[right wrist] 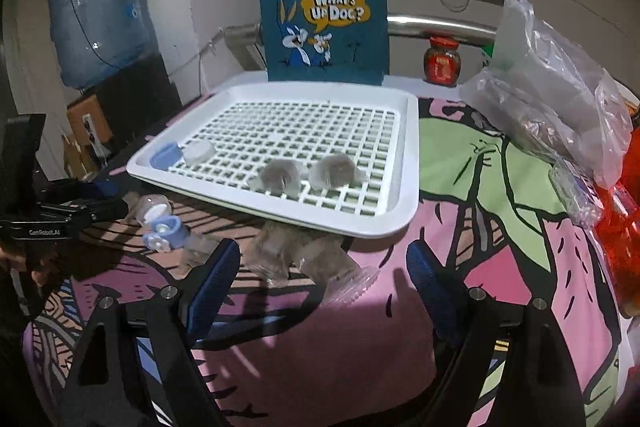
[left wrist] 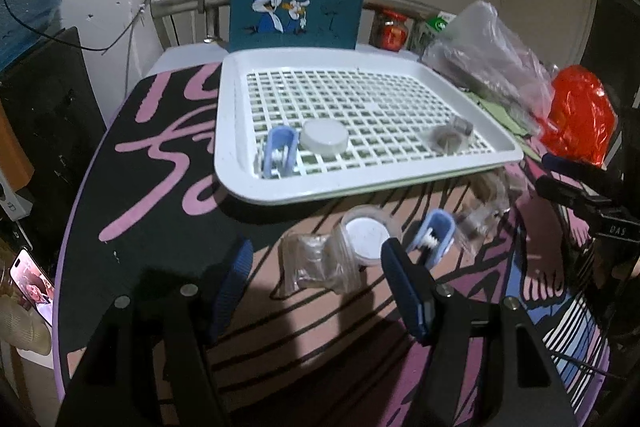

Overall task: Organize objects
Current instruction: 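Open both tools and withdraw them from the white tray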

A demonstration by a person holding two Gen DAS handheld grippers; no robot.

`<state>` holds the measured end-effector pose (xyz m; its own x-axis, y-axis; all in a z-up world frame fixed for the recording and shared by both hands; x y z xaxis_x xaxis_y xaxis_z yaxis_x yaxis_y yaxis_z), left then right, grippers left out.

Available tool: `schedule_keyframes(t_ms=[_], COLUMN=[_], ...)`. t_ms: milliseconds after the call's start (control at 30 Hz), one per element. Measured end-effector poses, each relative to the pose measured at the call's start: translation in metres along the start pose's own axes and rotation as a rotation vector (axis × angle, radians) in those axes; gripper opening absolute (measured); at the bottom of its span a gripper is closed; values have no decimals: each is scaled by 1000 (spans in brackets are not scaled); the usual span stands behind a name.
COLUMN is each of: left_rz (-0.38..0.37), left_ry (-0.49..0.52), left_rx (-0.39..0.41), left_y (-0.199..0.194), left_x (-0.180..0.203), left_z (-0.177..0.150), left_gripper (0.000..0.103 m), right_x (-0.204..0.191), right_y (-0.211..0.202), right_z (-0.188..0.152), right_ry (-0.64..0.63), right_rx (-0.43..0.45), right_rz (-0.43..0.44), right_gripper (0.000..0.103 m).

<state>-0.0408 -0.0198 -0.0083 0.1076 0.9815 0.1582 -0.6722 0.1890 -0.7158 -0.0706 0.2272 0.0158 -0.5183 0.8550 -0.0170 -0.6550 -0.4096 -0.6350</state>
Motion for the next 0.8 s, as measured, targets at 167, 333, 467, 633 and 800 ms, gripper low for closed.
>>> schedule_keyframes(t_ms=[167,333,467,633,800], left_rz=[-1,-7,-31,-27,-17], left_ry=[-13,-25,-30,-23,-21], left_rx=[-15,-40,-56,-61,-37], left_y=[3,8,10,10,6], left_x=[-3,-4,-3,-1,-1], left_z=[-1,-2,-4,-4,-3], left_gripper=[66,57,49,39,32], right_x=[2,9,12,9,5], right_y=[8,19,27,34,33], right_z=[-3,-6,-9,-12,-11], right_ry=[7,43,64,52,25], right_rx=[-42,-99,-145,-180,-179], right_rz=[-10,3,19,18,18], right_gripper=[79,61,52,46,34])
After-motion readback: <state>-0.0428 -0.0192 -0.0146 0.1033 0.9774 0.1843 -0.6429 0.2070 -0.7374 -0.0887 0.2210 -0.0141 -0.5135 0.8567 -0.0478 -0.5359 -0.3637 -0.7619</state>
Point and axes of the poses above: each gripper's, at about its wrist camera, not at the fingertips, and y roughly the way its jaws point, x to its right, z to its top, the point moved 4 cm from there along y, roughly the way its jaws point, and after that the axes turned 4 degrees about -y, right-handed, at the moved point
